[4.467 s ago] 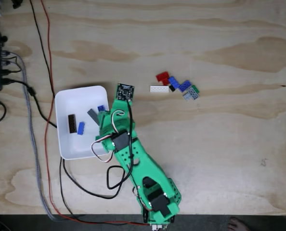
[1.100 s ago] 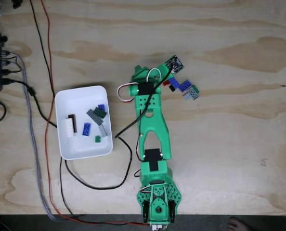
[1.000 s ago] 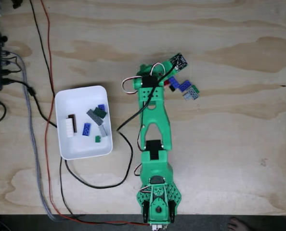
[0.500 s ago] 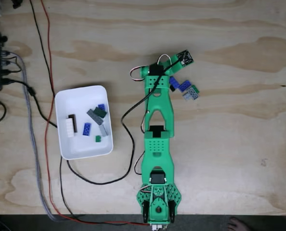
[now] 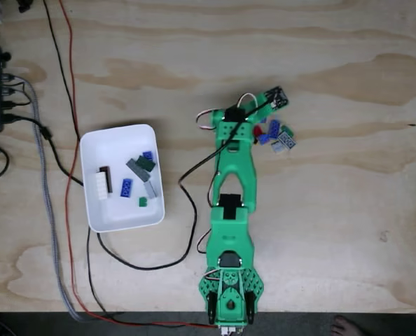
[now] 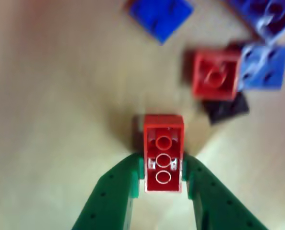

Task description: Put all lego bricks in the bin.

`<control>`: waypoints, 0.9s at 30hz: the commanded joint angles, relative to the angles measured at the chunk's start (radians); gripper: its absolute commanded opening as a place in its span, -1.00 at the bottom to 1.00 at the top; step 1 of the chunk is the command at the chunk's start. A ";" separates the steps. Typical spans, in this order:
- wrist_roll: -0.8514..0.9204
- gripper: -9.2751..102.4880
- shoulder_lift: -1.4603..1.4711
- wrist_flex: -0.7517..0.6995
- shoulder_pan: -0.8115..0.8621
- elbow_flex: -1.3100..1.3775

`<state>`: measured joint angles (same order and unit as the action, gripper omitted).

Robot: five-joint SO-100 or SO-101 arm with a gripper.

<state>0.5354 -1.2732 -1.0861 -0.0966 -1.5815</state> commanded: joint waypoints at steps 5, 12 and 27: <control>-0.015 -0.84 -0.904 -0.169 -0.640 0.000; -0.114 -0.80 -0.566 -0.183 -0.857 0.152; 0.169 -0.44 -0.838 -0.109 -0.268 -0.164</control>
<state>0.4587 -1.8638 -1.2732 -0.7056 -1.6245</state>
